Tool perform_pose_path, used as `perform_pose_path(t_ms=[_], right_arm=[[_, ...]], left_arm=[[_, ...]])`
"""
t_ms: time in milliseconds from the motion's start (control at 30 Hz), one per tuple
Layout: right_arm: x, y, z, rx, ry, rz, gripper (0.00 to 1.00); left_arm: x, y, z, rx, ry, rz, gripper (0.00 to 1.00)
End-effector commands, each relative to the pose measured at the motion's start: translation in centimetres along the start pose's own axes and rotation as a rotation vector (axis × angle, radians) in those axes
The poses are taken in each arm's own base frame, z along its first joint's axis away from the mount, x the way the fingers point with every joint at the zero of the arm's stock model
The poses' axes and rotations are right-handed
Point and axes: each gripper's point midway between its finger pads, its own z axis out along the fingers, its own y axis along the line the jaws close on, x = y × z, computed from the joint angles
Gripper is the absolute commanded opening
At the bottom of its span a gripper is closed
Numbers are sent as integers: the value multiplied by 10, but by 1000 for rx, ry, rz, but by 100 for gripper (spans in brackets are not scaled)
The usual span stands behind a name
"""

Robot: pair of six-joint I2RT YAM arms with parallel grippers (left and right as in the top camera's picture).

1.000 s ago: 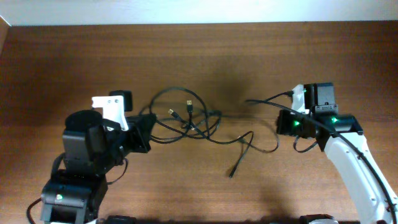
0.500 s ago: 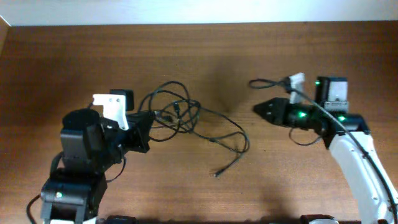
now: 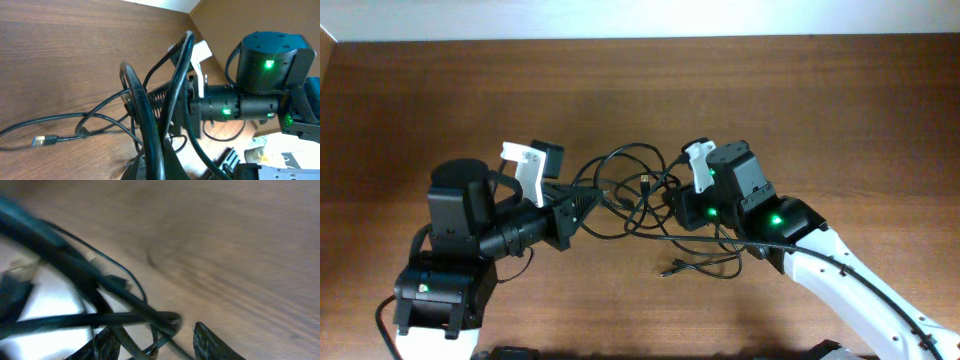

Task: Untangle cables

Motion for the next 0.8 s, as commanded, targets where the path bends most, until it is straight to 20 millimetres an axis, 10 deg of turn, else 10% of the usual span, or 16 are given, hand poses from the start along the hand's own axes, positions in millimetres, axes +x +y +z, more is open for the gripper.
perform_pose_path(t_ms=[0,167,333,533,567,633,767], right_arm=[[-16,-26,-5,172,-69,-16,41],[-11,-9,-2,71,-41,-5,4],[-3,67,-14,-372,27,-30,4],[-29,105,-44,-580,-60,-62,4],[-32,112,-50,-620,-76,-82,4],[-40,122,-61,-679,-112,-104,4],[-48,130,-69,-729,-141,-103,4]], left_arm=[[-2,-13,-3,66,-3,31,0],[-2,-13,-3,63,-4,30,0],[-5,2,-3,-21,-22,28,0],[-5,17,-2,-97,-21,13,7],[-5,18,-1,-101,-18,9,13],[-3,24,5,-105,2,-8,57],[3,39,19,-117,58,-57,93]])
